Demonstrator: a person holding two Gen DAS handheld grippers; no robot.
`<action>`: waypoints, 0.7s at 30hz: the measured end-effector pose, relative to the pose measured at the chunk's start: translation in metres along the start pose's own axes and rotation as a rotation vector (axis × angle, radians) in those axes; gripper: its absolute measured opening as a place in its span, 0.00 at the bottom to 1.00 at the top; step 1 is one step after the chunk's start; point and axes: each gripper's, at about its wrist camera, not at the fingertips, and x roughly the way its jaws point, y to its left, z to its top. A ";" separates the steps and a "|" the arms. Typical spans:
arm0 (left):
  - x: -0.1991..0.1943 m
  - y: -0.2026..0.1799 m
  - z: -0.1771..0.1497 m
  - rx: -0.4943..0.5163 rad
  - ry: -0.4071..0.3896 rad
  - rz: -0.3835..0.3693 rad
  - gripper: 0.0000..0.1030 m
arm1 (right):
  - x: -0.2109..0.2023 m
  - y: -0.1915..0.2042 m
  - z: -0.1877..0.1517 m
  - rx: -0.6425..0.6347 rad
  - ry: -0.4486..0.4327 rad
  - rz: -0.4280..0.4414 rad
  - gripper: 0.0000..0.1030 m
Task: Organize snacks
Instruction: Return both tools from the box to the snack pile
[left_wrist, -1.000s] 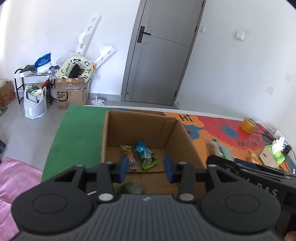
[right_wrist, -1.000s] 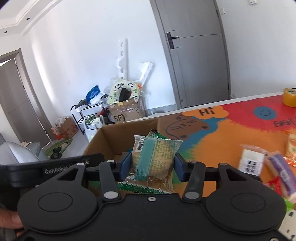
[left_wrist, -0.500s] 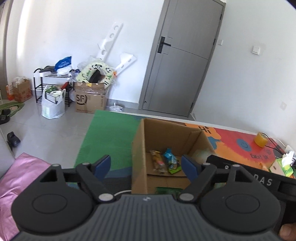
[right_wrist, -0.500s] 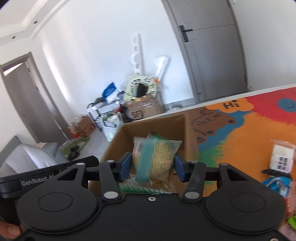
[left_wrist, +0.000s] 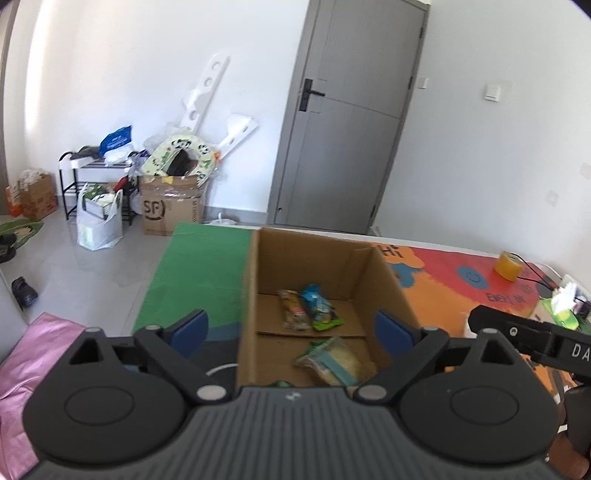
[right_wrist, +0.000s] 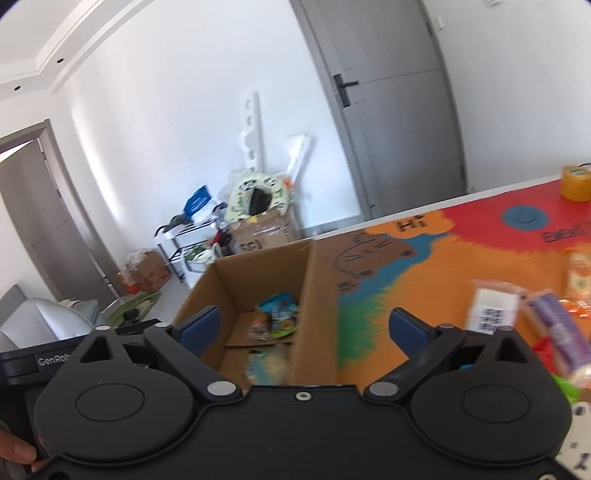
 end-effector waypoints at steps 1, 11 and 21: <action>-0.002 -0.005 -0.002 0.007 -0.009 -0.007 0.96 | -0.005 -0.004 -0.001 -0.005 -0.009 -0.008 1.00; -0.010 -0.049 -0.021 0.034 -0.019 -0.088 1.00 | -0.048 -0.050 -0.014 0.024 -0.047 -0.074 1.00; -0.018 -0.087 -0.033 0.071 -0.015 -0.157 1.00 | -0.081 -0.100 -0.031 0.061 -0.054 -0.152 1.00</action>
